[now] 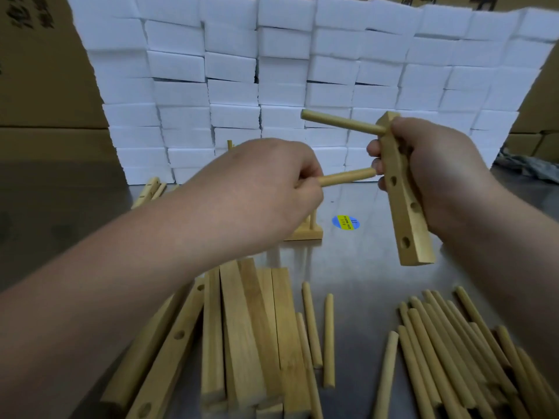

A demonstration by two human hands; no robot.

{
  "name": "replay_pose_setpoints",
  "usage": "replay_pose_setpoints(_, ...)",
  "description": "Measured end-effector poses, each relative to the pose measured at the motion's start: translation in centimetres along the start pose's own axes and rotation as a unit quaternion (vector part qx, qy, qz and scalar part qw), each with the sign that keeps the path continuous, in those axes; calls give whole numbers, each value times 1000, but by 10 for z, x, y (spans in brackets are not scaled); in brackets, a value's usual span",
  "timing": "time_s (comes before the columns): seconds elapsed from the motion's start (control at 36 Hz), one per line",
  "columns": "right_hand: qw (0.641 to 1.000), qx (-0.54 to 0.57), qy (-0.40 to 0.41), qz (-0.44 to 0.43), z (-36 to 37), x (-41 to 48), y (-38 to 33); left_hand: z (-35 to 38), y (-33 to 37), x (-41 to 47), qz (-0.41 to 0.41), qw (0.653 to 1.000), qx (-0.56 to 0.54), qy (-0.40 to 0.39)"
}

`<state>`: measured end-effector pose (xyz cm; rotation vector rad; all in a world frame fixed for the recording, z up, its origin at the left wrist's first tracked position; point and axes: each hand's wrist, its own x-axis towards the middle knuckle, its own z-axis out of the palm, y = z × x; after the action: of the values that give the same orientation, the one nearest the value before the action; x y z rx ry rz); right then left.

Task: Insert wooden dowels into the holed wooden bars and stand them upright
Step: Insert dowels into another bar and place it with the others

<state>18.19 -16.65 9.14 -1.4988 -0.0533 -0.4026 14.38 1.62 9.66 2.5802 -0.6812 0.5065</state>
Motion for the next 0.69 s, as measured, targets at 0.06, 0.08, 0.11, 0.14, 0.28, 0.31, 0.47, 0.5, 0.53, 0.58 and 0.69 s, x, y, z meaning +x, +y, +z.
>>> replay_pose_setpoints(0.06,1000,-5,-9,-5,2,-3,-1,3,1,0,9,1000,1,-7)
replay_pose_setpoints(0.08,1000,-5,-13,-8,3,-4,-2,4,1,-1,10,1000,-2,-9)
replay_pose_setpoints(0.11,1000,-4,-15,-10,4,-5,-2,5,1,-1,12,1000,-8,-9)
replay_pose_setpoints(0.14,1000,-5,-17,-13,5,-6,-2,5,2,-2,15,1000,-14,-9)
replay_pose_setpoints(0.28,1000,1,-17,-13,7,-8,-2,8,5,-2,39,999,-17,-9)
replay_pose_setpoints(0.31,1000,3,-17,-12,8,-8,-2,9,5,-2,42,999,-12,-6)
replay_pose_setpoints(0.47,1000,14,-13,-8,9,-11,-3,13,5,-3,67,998,-12,12)
replay_pose_setpoints(0.5,1000,16,-13,-7,9,-11,-3,13,6,-3,73,997,-8,15)
replay_pose_setpoints(0.53,1000,16,-13,-7,10,-12,-3,13,6,-3,77,997,-6,18)
replay_pose_setpoints(0.58,1000,9,-12,-8,11,-13,-2,15,7,-3,80,996,5,24)
replay_pose_setpoints(0.69,1000,15,-14,4,14,-16,3,19,6,-4,91,995,9,35)
